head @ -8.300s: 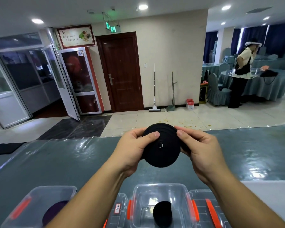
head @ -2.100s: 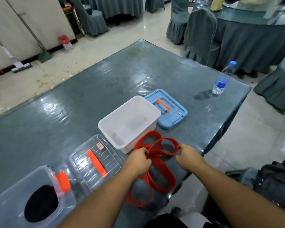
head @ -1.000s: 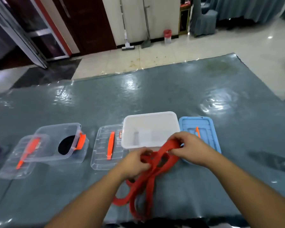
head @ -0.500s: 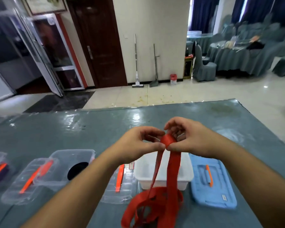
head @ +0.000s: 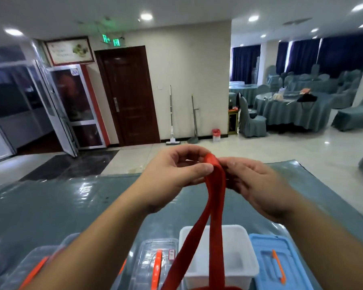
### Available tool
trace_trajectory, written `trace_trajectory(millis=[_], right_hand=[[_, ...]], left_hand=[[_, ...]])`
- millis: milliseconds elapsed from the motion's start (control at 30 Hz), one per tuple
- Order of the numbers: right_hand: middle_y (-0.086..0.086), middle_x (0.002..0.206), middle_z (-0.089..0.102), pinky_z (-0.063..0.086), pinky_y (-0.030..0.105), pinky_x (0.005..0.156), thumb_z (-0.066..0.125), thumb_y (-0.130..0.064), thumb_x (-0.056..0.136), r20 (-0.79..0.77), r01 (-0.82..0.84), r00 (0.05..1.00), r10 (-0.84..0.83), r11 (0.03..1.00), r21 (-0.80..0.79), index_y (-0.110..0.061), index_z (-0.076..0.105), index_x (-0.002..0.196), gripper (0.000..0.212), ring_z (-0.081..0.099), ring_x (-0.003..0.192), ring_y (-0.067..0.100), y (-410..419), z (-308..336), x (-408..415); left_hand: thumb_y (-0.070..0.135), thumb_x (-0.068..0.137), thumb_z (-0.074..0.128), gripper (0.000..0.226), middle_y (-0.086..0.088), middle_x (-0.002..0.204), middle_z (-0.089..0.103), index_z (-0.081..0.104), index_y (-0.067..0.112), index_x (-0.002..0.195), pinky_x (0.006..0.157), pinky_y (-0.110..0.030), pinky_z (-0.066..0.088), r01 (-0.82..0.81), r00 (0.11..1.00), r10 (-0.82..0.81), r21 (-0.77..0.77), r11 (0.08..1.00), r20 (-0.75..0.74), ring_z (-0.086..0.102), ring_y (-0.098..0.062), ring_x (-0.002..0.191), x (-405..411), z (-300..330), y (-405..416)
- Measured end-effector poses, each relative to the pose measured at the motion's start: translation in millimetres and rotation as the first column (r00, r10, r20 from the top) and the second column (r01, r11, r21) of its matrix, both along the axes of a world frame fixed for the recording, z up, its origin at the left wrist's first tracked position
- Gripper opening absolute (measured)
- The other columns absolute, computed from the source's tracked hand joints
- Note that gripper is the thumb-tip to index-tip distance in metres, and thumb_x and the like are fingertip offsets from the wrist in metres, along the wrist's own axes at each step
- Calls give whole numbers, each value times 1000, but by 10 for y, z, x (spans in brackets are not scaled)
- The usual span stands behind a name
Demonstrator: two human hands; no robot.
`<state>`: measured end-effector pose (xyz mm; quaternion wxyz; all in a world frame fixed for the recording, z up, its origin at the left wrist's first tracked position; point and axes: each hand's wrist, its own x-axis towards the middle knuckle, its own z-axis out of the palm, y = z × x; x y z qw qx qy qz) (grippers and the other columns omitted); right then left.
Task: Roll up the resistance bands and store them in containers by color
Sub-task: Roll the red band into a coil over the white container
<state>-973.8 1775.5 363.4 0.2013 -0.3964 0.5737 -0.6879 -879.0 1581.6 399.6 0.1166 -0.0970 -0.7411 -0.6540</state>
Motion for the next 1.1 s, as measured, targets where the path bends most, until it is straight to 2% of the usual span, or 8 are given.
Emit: trace_trajectory(millis=[133,300,400,500,600,800,1000,1100], right_hand=[[10,128,73,51,51,105,62,-60,92,111,38,993,-32,998,-55,-27,69,132,53,69,120,30,-152,62,13],[6,100,77,58,31,79,62,-45,95,285,-10,958,42,994,-112,-18,79,111,36,73,90,17,-160,265,71],[3,83,64,50,36,75,63,-44,94,255,36,967,-15,996,-81,-17,78,102,32,60,73,16,-153,385,109],[3,79,59,45,37,70,64,-41,91,239,48,971,-21,993,-106,-19,79,95,27,53,65,15,-158,582,191],[0,77,58,46,32,63,63,-40,92,195,14,981,13,990,-141,-18,78,96,27,50,61,15,-148,786,272],[3,78,57,46,34,66,63,-50,92,100,58,994,-51,996,-69,-15,73,104,38,53,67,14,-136,933,285],[9,106,79,59,36,92,74,-44,82,-81,10,997,-11,1000,-13,-22,78,111,36,75,99,25,-76,708,275],[15,107,78,60,36,89,77,-34,80,-60,-64,996,66,997,40,-15,78,111,36,76,100,30,-10,698,248]], left_hand=[[18,81,80,36,-15,104,78,72,10,114,88,-43,63,-95,992,96,15,995,-84,77,-32,99,-26,146,68],[28,81,86,27,2,100,80,78,23,106,96,-44,60,-218,966,167,-276,936,-197,76,-16,100,27,411,4],[23,89,82,20,6,105,78,78,26,108,95,-40,61,-236,949,138,-352,906,-283,73,-13,106,53,508,-32],[8,97,64,30,7,124,75,74,19,123,102,-34,56,-173,932,16,-407,897,-361,68,-12,120,109,618,-71],[0,97,66,38,11,126,73,71,21,128,103,-39,56,-246,891,-35,-545,801,-453,67,-14,122,156,774,-106],[22,93,72,26,19,110,72,73,27,119,86,-32,58,-471,763,-85,-641,606,-641,69,-10,103,211,1050,-103],[24,93,68,18,12,104,70,75,19,110,81,-25,56,-485,775,-170,-745,459,-609,66,-3,96,209,1017,-73],[23,93,73,17,13,104,71,76,21,110,84,-26,56,-452,795,-205,-783,427,-570,66,-2,98,205,976,-67]])
